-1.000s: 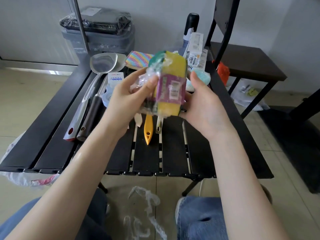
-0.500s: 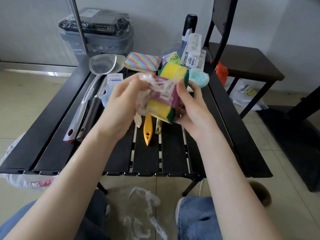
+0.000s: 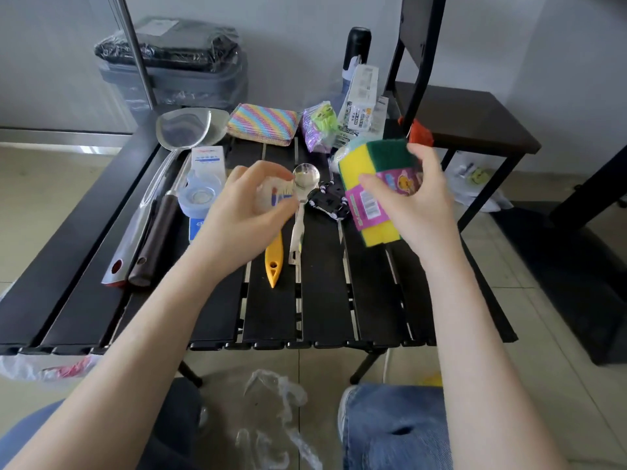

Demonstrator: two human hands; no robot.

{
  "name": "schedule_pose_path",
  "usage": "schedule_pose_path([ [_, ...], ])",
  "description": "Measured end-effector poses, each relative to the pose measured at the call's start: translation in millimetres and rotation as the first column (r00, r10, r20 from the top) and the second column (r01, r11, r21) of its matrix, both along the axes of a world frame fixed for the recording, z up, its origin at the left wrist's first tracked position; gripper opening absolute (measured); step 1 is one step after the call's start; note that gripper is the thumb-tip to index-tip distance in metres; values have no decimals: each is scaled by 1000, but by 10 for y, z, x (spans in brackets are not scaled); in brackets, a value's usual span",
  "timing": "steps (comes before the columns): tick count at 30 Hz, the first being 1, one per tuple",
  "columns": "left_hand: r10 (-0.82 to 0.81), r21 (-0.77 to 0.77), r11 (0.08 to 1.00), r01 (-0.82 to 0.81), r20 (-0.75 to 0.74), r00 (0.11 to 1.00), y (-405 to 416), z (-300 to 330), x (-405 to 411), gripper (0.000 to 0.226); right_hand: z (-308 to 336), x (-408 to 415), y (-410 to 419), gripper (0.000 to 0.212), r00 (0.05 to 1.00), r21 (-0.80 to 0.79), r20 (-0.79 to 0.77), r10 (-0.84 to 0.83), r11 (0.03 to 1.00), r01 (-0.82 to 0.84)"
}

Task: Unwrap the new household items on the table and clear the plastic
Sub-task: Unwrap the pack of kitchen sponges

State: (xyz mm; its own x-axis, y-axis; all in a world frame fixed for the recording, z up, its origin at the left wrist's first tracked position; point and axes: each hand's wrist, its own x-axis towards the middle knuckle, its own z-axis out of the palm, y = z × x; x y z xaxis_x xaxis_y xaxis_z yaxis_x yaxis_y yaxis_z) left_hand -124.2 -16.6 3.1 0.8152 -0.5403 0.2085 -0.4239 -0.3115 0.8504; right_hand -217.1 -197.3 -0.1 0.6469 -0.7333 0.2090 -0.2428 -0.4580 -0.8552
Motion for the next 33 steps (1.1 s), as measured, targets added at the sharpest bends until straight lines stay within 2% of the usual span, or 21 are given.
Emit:
schedule_pose_path([
  [4,-116,5,993,116,-34,993,-103,-62,-51,38,-69,-41,28,78,951,-303,-291,-104,953,12],
  [8,-129,22,991,130,-48,991,-187,-124,-46,46,-107,-54,116,82,884,-469,-406,-231,883,15],
  [13,-136,9,991,136,4,991,-262,-168,-48,52,-126,-58,114,79,858,-522,-387,-337,848,97],
  [16,-133,-126,983,131,-13,991,-280,-164,-90,49,-109,-72,76,79,849,-506,-418,-325,859,79],
  [18,-92,-165,982,92,10,996,-274,-157,-116,39,-89,-75,49,79,844,-488,-443,-302,871,56],
  [20,-62,-183,981,66,27,998,-236,-131,-126,25,-51,-72,56,70,895,-519,-351,-276,853,60],
  [21,-54,-197,979,59,27,998,-204,-106,-125,20,-18,-71,82,62,946,-546,-230,-230,835,70],
  [23,-46,-230,972,49,20,999,-104,-31,-117,17,84,-56,198,47,999,-542,36,-4,840,23],
  [25,-33,-257,966,36,16,999,25,64,-106,18,204,-26,372,37,944,-466,175,279,868,-170],
  [27,-18,-301,953,13,-14,1000,215,172,-84,19,288,38,597,29,864,-397,191,466,842,-366],
  [30,71,-359,929,-88,-61,996,571,299,-2,18,329,219,1003,20,798,-360,179,576,793,-491],
  [33,170,-380,896,-230,-183,968,975,358,89,10,341,456,1471,15,779,-270,265,568,819,-506],
])
